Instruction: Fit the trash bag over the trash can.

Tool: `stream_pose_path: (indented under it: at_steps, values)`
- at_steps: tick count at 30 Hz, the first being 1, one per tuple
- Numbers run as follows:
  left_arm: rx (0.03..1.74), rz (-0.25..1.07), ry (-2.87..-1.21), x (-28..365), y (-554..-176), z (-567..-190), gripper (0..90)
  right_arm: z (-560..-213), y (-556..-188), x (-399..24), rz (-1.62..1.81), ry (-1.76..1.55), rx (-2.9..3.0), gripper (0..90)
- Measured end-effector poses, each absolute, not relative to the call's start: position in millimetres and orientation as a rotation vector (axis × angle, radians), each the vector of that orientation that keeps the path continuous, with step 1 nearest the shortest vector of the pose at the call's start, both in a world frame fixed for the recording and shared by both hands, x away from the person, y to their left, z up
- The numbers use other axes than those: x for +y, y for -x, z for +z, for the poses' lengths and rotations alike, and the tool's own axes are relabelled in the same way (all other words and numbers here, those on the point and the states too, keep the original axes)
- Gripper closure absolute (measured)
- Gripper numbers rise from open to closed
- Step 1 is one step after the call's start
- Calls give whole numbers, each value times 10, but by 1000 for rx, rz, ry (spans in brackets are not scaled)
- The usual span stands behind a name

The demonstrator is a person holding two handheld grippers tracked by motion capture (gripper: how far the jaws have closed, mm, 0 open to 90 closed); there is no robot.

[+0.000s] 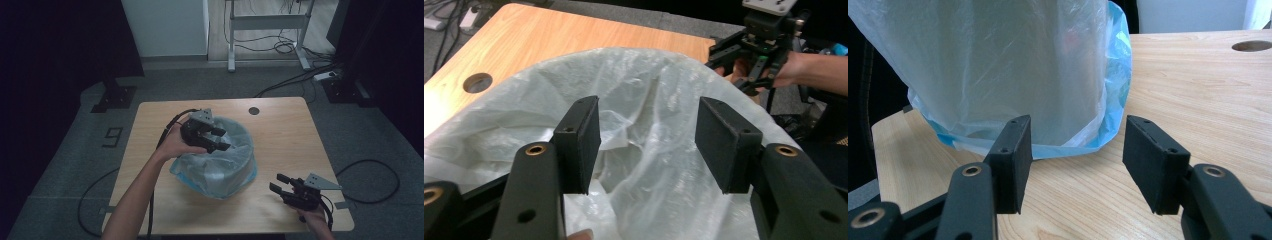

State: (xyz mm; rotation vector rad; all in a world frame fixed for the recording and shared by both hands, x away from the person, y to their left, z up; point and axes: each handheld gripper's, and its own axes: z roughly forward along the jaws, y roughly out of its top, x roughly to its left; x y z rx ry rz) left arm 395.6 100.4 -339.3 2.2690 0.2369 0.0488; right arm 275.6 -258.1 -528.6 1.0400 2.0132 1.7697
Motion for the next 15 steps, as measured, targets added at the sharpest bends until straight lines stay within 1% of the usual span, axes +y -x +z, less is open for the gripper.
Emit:
stream_pose_path:
  at_steps: [5, 8, 11, 15]
  values:
    - [189, 38, -2326, 941, -3873, -3440, 442, -5295, -2752, -2575, 1764, -1041, 2019, 446]
    - [178, 39, -2381, 872, -3864, -3495, 460, -5297, -2754, -2580, 1764, -1045, 2017, 447]
    - [164, 59, -2475, 784, -3854, -3550, 471, -5296, -2753, -2585, 1760, -1047, 2015, 447]
    - [157, 58, -2523, 734, -3842, -3571, 471, -5299, -2754, -2594, 1760, -1053, 2012, 447]
